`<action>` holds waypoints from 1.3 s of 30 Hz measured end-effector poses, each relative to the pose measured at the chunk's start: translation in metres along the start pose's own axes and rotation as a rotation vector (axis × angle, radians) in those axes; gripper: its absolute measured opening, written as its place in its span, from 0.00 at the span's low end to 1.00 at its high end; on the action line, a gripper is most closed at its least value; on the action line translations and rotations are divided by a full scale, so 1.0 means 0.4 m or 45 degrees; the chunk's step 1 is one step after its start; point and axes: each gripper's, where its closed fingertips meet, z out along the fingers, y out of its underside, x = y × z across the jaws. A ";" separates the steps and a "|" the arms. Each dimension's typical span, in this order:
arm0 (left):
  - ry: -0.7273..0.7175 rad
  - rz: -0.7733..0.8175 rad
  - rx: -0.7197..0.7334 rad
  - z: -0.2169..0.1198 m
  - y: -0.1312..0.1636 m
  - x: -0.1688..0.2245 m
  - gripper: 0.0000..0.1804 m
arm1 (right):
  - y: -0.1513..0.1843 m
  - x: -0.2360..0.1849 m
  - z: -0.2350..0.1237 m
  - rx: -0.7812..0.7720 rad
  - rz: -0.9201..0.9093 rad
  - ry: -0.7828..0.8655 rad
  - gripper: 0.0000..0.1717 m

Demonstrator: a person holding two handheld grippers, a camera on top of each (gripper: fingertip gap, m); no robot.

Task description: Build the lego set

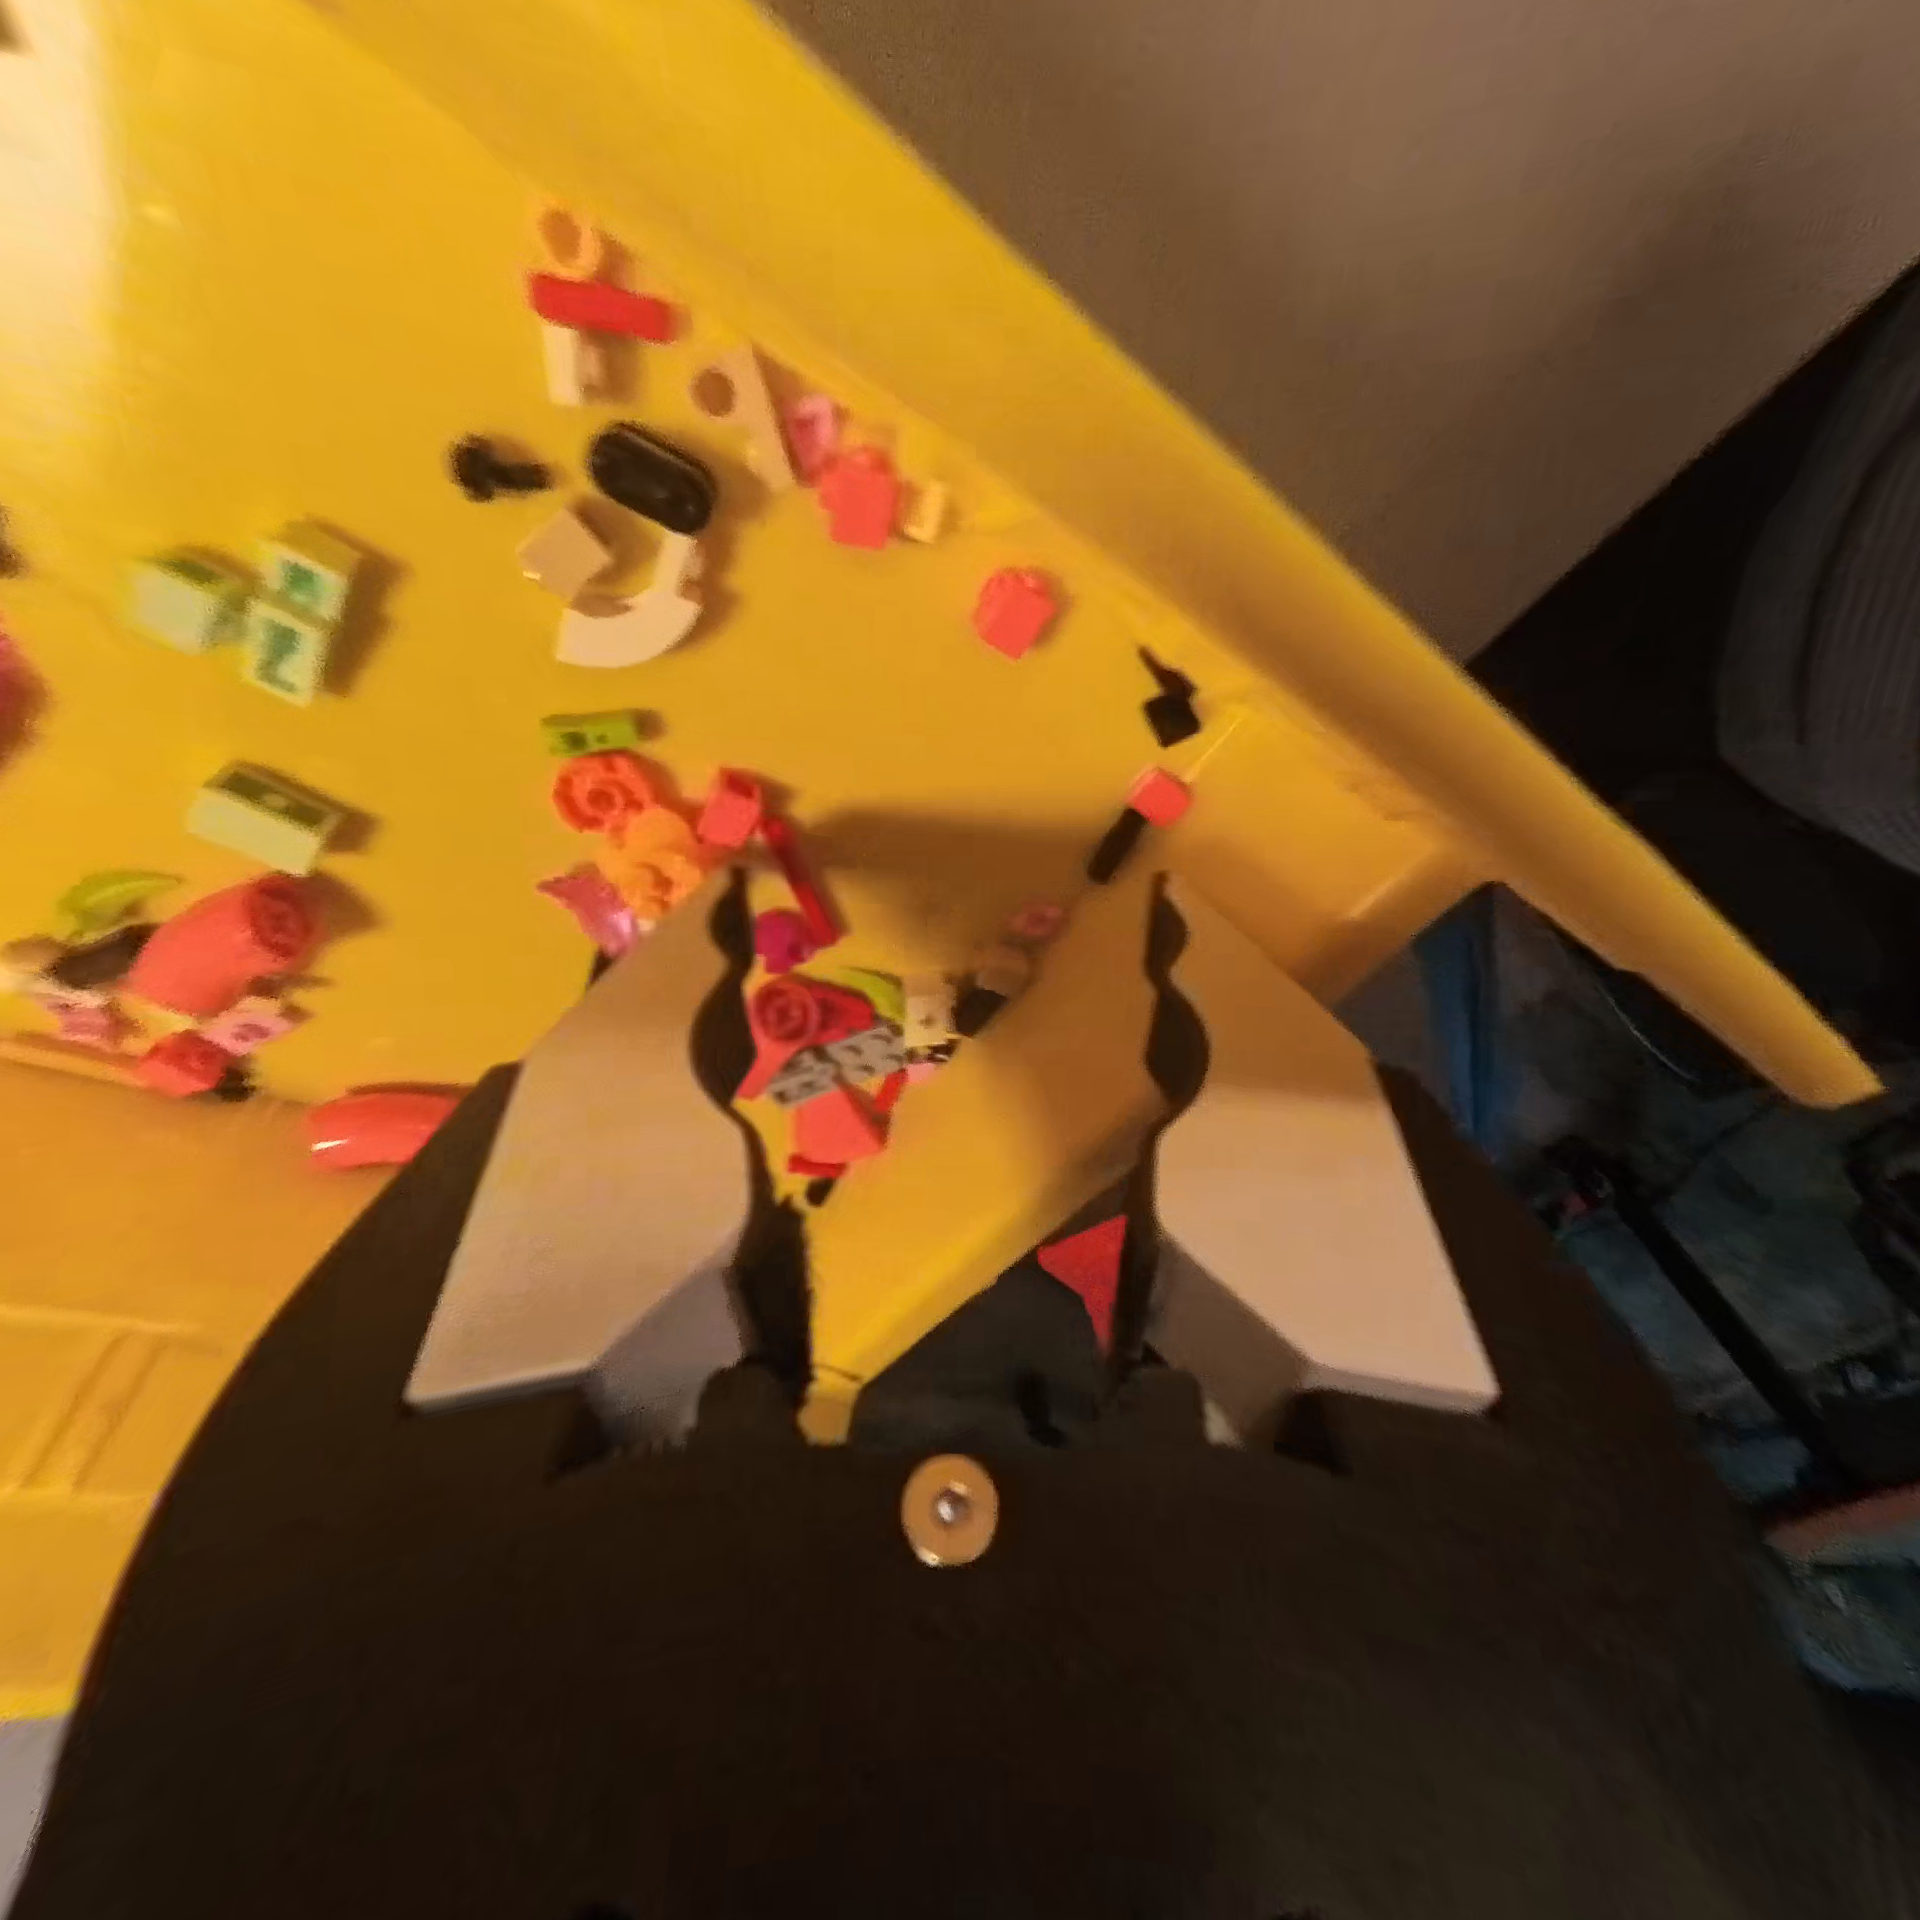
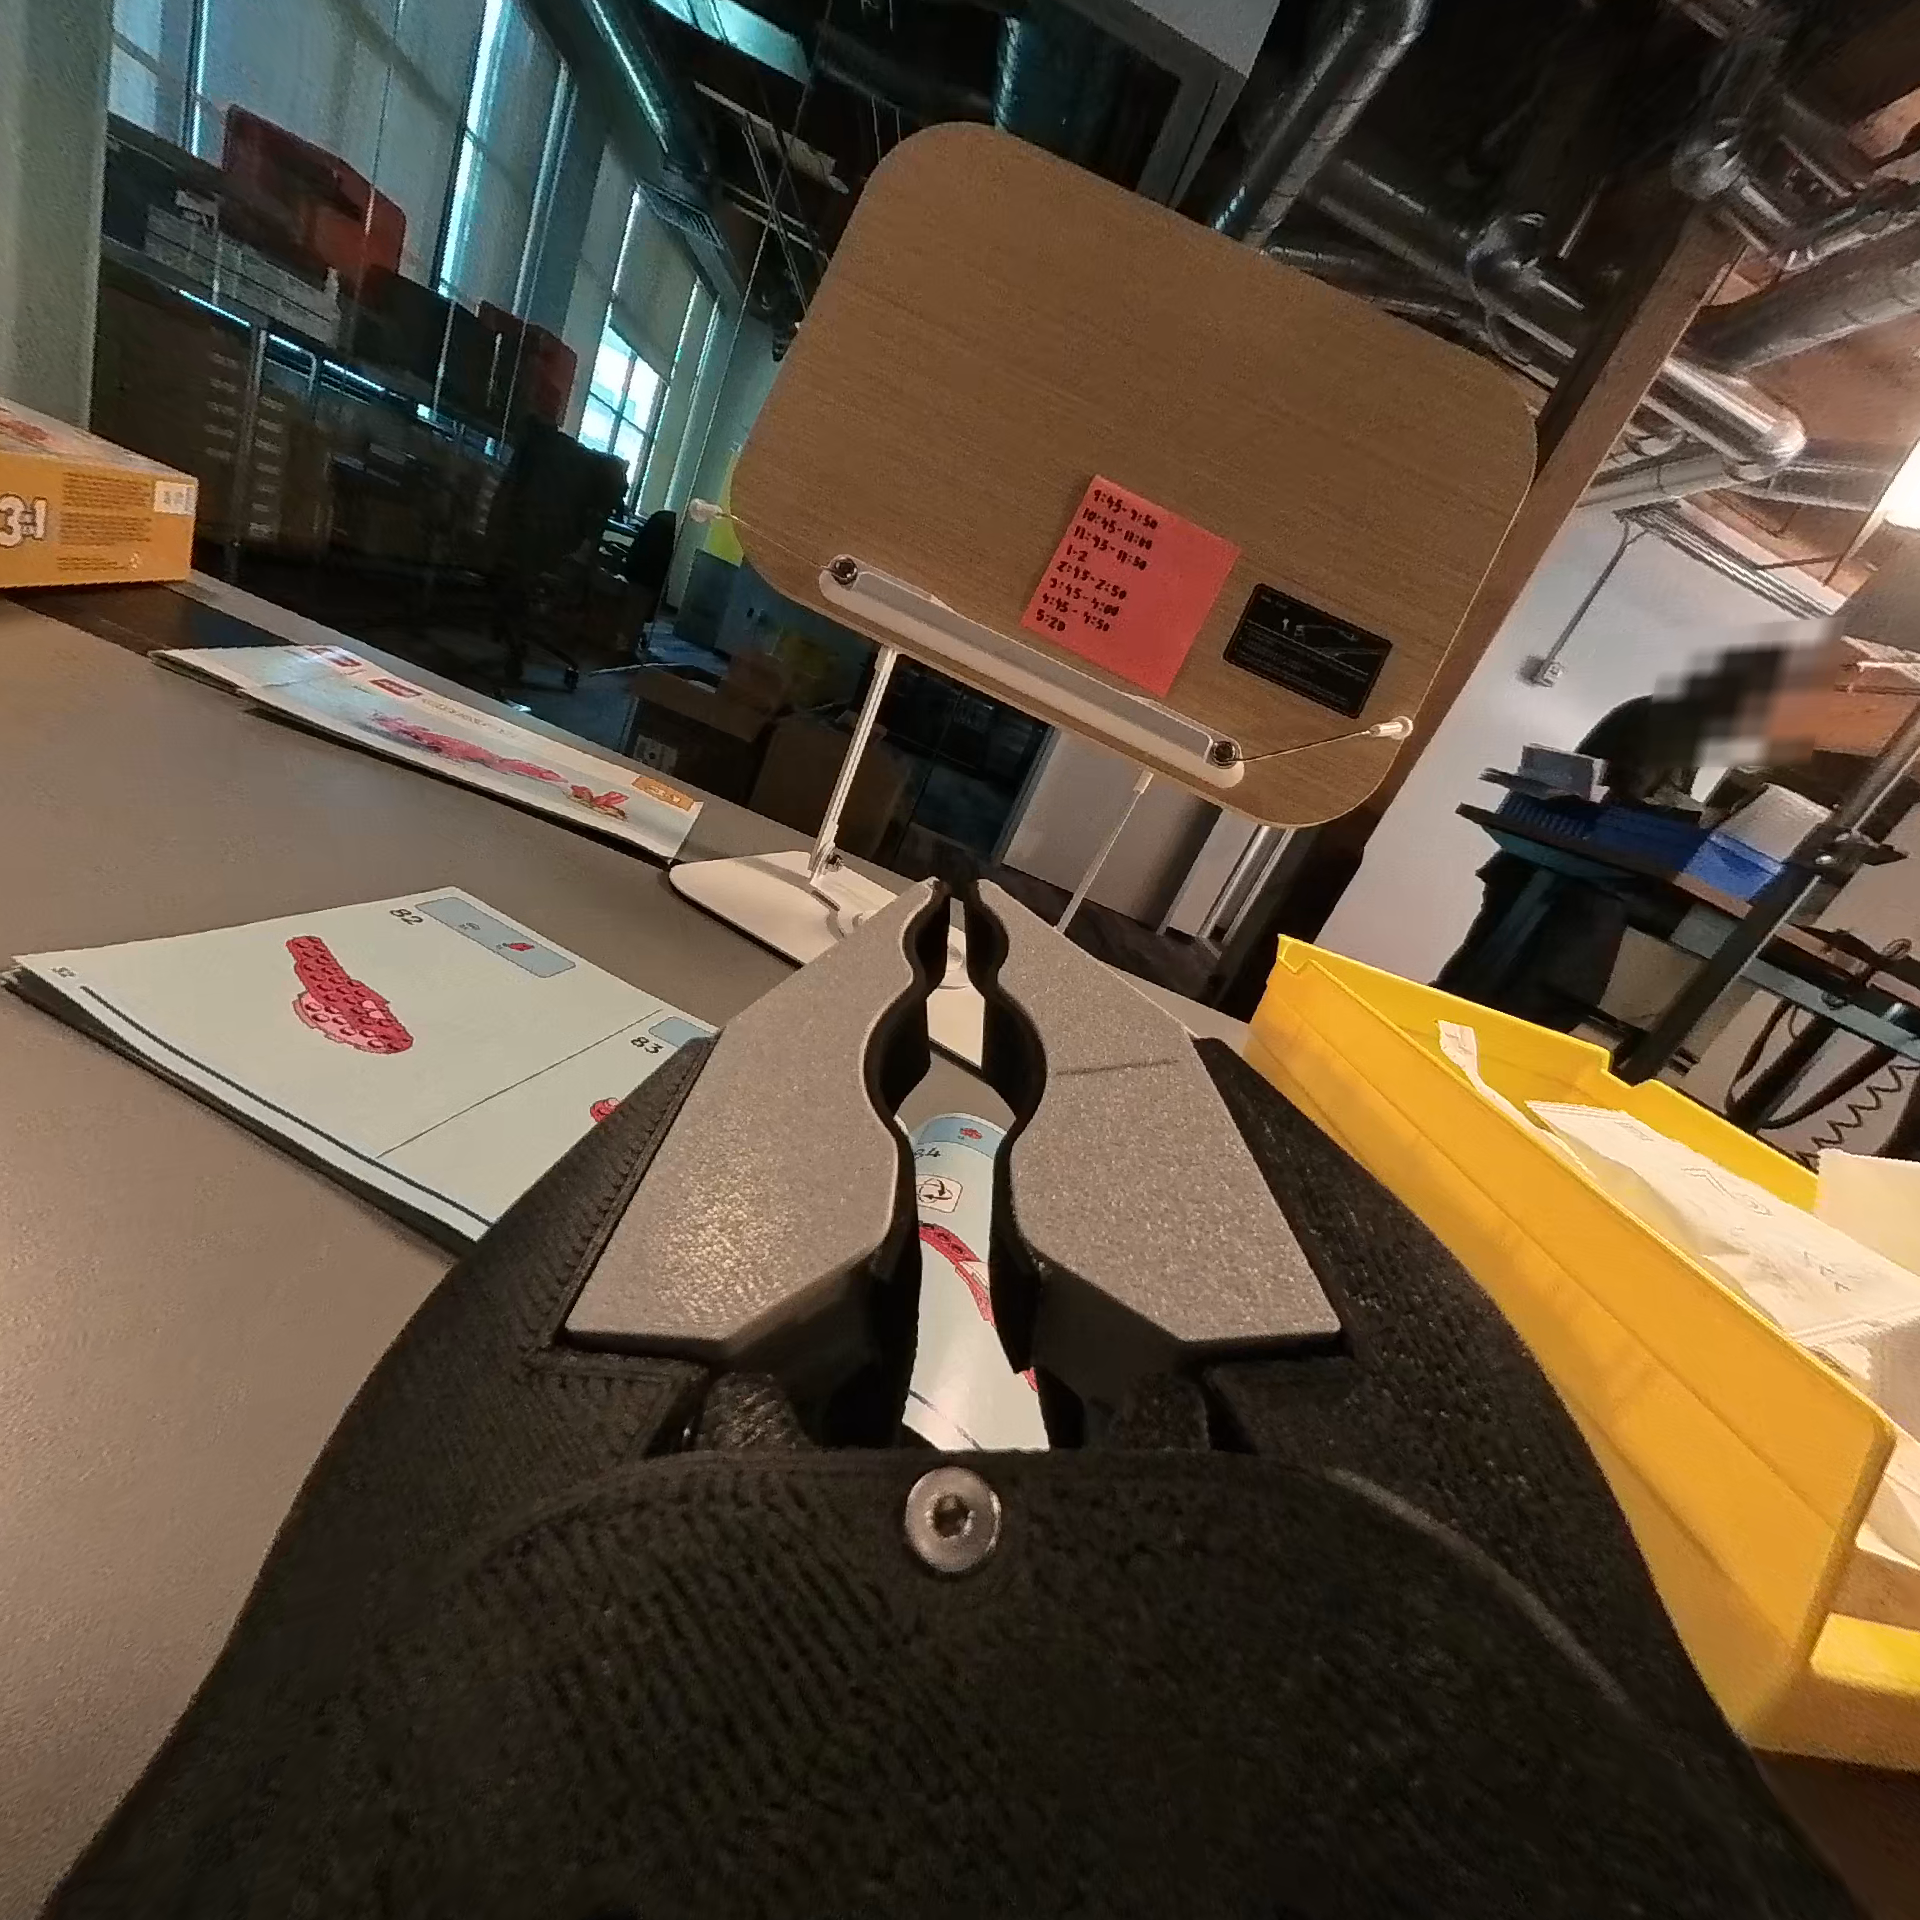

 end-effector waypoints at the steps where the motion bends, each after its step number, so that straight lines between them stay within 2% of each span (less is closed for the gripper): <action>1: -0.029 -0.014 0.003 -0.001 -0.002 -0.012 0.48 | 0.000 0.000 0.000 -0.001 0.000 0.001 0.00; 4: -0.146 0.008 -0.041 0.004 0.011 -0.049 0.58 | 0.000 0.000 0.000 0.001 0.001 -0.002 0.00; 9: -0.296 0.113 -0.116 0.014 0.024 -0.085 0.63 | 0.000 0.000 0.002 0.004 0.011 -0.005 0.00; 11: -0.411 0.143 -0.133 0.009 0.022 -0.114 0.68 | 0.000 0.001 0.001 0.005 0.018 -0.005 0.00; 16: -0.558 0.223 -0.084 -0.015 0.003 -0.150 0.75 | 0.001 0.002 0.002 0.003 0.030 -0.007 0.00; 18: -0.677 0.253 0.024 -0.047 -0.025 -0.179 0.65 | 0.001 0.002 0.002 0.003 0.031 -0.008 0.00; 20: -0.667 0.296 0.182 -0.078 -0.057 -0.168 0.50 | 0.001 0.002 0.002 0.003 0.032 -0.010 0.00; 21: -0.597 0.302 0.246 -0.087 -0.065 -0.148 0.42 | 0.001 0.002 0.002 0.003 0.034 -0.010 0.00; 23: -0.336 0.306 0.300 -0.084 -0.060 -0.082 0.23 | 0.002 0.002 0.002 0.002 0.038 -0.011 0.00; 26: -0.072 0.253 0.290 -0.074 -0.032 -0.032 0.05 | 0.003 0.001 0.003 0.000 0.044 -0.014 0.00; 29: -0.014 0.198 0.191 -0.054 0.014 -0.038 0.00 | 0.002 0.001 0.003 0.001 0.046 -0.017 0.00; 35: 0.009 0.223 0.047 -0.009 0.055 -0.030 0.01 | 0.002 -0.001 0.003 0.000 0.043 -0.022 0.00; 39: -0.040 0.202 0.006 0.008 0.070 -0.053 0.04 | 0.002 -0.001 0.003 0.001 0.043 -0.025 0.00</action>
